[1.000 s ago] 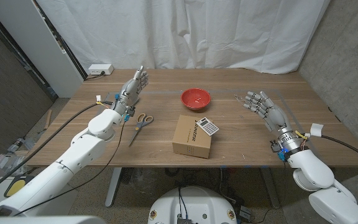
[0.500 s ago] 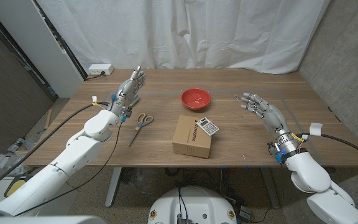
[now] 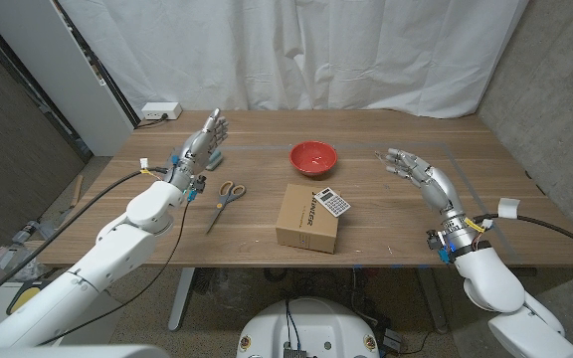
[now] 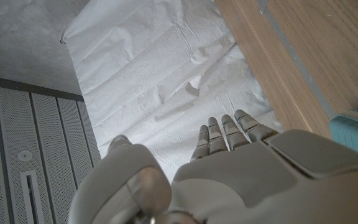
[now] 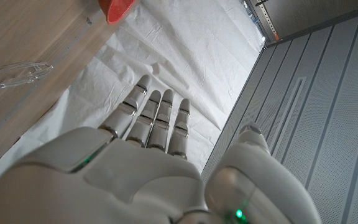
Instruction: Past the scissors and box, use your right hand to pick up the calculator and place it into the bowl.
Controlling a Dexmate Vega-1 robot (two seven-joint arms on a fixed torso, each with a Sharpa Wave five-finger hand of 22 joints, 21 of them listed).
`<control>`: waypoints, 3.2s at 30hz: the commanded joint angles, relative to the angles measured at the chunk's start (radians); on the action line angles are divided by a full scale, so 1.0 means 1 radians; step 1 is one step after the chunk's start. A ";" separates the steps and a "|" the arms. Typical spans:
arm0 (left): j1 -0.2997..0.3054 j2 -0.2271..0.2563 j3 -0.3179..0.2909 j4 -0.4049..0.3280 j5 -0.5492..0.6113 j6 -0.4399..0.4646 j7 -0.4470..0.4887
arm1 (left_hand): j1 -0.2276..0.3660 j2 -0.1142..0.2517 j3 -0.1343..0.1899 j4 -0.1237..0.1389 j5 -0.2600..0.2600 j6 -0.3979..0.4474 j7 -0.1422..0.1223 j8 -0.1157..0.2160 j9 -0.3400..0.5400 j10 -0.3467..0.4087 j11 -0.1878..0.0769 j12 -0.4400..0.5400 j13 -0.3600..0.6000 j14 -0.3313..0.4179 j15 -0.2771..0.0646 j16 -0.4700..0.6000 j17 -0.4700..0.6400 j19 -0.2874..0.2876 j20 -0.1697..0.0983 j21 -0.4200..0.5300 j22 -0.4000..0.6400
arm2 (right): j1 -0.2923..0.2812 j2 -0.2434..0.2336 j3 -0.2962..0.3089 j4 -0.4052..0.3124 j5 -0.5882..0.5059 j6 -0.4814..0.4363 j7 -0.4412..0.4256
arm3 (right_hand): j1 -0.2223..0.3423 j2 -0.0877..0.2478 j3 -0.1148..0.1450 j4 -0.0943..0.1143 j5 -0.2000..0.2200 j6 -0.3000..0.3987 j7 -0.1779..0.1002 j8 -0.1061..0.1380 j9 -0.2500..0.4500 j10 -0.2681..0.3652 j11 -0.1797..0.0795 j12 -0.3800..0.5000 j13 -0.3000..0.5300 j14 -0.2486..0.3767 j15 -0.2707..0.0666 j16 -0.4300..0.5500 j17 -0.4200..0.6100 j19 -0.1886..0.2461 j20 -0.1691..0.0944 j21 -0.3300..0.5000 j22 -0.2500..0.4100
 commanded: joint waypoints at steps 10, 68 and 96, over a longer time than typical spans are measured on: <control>0.033 0.012 -0.026 -0.019 0.008 -0.010 0.012 | 0.011 -0.001 -0.009 0.004 -0.002 0.011 0.004 -0.002 0.005 0.007 -0.004 -0.005 0.006 0.006 -0.002 -0.004 0.004 0.001 0.005 -0.009 0.004 | 0.010 0.070 0.035 0.028 -0.268 0.034 -0.100 | 0.026 -0.010 0.003 -0.018 0.019 0.030 -0.015 0.002 0.001 0.026 -0.020 0.005 0.004 0.029 -0.063 -0.004 0.003 0.035 -0.080 0.000 0.003; 0.088 0.020 -0.075 -0.134 0.045 0.076 0.088 | 0.019 0.004 -0.024 0.003 -0.003 0.019 -0.006 -0.006 0.005 0.017 -0.012 -0.010 0.006 0.015 -0.016 -0.007 0.004 0.006 -0.005 -0.018 0.005 | -0.132 -0.059 0.173 -0.064 -0.830 -0.076 -0.377 | 0.326 -0.069 0.070 -0.069 0.138 0.081 -0.167 -0.032 0.003 0.070 -0.171 -0.040 -0.001 0.099 -0.170 -0.023 0.001 0.120 -0.153 -0.037 0.000; 0.066 0.021 -0.072 -0.151 0.059 0.093 0.097 | 0.019 0.008 -0.029 0.005 -0.003 0.018 -0.004 -0.008 0.005 0.013 -0.010 -0.014 0.006 0.011 -0.012 -0.009 0.005 0.001 0.000 -0.022 0.005 | -0.139 -0.214 0.066 -0.050 -0.992 -0.274 -0.581 | 0.585 -0.012 -0.161 0.009 0.238 0.073 -0.168 -0.034 0.011 0.059 -0.178 -0.076 0.001 0.071 -0.174 -0.023 0.007 0.105 -0.164 -0.053 0.009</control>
